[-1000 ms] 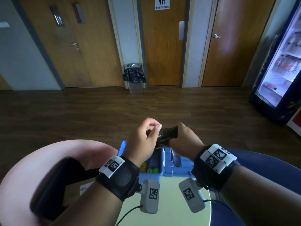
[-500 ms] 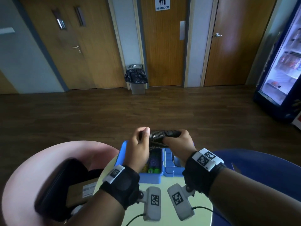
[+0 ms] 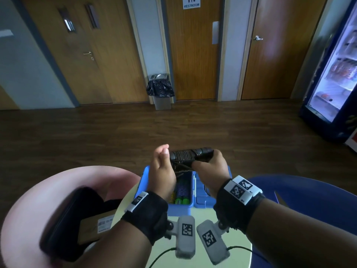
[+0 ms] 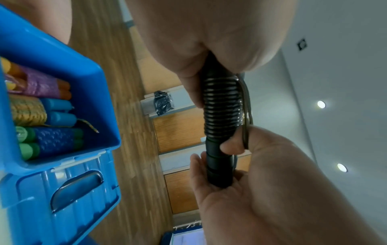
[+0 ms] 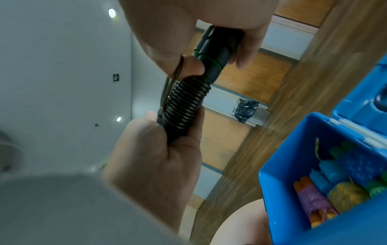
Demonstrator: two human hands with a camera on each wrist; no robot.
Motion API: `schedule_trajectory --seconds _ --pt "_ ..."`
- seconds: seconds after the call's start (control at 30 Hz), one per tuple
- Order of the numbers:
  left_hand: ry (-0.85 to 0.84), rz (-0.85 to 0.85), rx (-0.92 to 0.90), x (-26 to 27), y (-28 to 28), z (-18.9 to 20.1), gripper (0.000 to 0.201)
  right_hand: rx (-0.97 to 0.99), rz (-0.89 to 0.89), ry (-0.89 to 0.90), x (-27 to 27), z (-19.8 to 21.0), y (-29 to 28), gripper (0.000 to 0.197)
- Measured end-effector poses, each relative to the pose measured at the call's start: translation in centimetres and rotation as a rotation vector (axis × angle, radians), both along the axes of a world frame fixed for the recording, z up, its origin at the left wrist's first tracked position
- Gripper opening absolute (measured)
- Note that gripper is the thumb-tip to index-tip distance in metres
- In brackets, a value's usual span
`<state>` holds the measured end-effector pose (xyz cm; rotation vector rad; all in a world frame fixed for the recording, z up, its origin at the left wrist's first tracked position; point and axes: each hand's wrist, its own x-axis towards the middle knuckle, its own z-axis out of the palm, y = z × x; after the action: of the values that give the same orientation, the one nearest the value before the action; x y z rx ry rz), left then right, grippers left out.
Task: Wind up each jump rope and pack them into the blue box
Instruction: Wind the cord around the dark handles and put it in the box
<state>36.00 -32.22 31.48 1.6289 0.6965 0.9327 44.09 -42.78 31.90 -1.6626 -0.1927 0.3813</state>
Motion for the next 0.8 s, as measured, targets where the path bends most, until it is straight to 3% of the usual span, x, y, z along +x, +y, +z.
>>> schedule_trajectory --seconds 0.2,0.43,0.53,0.67,0.8 --pt "-0.121 -0.016 -0.498 1.2 1.2 -1.3 0.029 -0.19 0.027 -0.253 -0.5 2.1 0.3 0.039" --pt "-0.208 -0.054 -0.794 0.5 0.7 -1.6 0.021 -0.302 0.076 -0.306 -1.3 2.0 1.0 0.049" --pt "-0.191 -0.097 -0.677 -0.3 1.4 -1.4 0.011 -0.233 0.106 -0.215 -1.4 1.5 1.1 0.05" --pt "-0.027 -0.109 -0.505 -0.5 2.0 -0.3 0.03 -0.18 0.089 -0.169 -1.3 0.6 0.8 0.044" --pt "0.284 -0.076 -0.055 -0.9 2.5 0.8 0.03 -0.254 0.119 -0.14 -1.5 0.1 0.7 0.05"
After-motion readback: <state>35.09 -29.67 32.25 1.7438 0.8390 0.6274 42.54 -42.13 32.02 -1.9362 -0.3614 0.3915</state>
